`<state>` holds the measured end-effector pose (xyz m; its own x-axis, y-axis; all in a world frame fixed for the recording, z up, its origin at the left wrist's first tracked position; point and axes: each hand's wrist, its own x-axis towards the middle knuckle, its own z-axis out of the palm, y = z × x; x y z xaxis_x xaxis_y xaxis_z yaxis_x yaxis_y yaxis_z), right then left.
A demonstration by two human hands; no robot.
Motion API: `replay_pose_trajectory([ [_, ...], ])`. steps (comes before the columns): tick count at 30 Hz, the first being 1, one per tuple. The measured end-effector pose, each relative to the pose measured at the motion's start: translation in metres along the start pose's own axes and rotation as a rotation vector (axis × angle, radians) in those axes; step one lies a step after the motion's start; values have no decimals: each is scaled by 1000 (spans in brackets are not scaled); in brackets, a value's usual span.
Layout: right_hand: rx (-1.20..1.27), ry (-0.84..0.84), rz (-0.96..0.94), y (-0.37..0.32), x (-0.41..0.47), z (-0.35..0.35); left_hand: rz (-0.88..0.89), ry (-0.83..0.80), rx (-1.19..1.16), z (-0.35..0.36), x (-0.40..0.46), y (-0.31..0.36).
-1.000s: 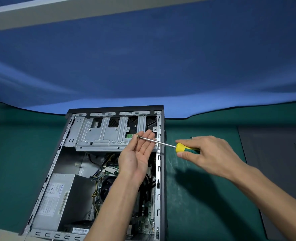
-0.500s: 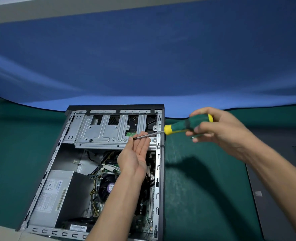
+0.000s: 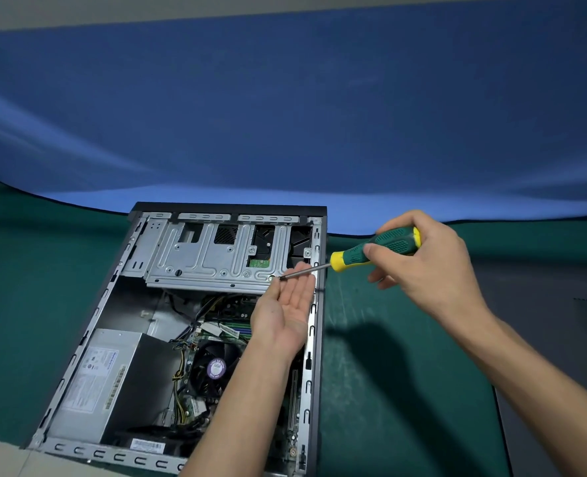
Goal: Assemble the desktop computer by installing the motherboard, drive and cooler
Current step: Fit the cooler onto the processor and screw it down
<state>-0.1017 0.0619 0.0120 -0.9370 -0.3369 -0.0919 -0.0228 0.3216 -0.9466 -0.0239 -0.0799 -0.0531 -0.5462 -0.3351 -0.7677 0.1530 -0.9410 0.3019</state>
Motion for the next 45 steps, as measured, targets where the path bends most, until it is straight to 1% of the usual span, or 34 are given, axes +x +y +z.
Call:
replay_pose_trajectory([
  [4,31,22,8,3,0,0,-65,0,71,0,-2,2],
  [7,47,46,-4,-2,4,-3,-128,23,213,-6,-4,9],
  [9,20,62,-24,-8,9,-6,-93,89,316,-15,-5,16],
  [12,-80,57,-65,-18,15,-5,29,225,491,-27,-2,22],
  [18,-276,9,-87,-32,19,10,180,304,702,-28,22,25],
  [19,-308,1,-89,-33,19,12,194,330,712,-30,26,26],
  [21,-362,-3,-89,-35,19,17,161,358,702,-37,31,26],
  [22,-381,4,-88,-37,20,19,126,328,677,-41,31,26],
  [26,-445,20,-92,-43,20,25,-92,87,442,-46,35,28],
  [28,-467,21,-92,-47,19,27,-163,1,359,-46,37,28],
  [33,-529,29,-87,-55,19,29,-229,-72,323,-46,40,29],
  [38,-612,1,-117,-64,14,38,-226,-52,346,-47,46,29],
  [41,-769,-71,-157,-75,14,45,-216,-51,365,-47,48,28],
  [42,-869,-87,-177,-80,15,49,-214,-58,370,-48,49,28],
  [45,-1229,-60,-220,-96,25,61,-194,-58,375,-48,48,27],
])
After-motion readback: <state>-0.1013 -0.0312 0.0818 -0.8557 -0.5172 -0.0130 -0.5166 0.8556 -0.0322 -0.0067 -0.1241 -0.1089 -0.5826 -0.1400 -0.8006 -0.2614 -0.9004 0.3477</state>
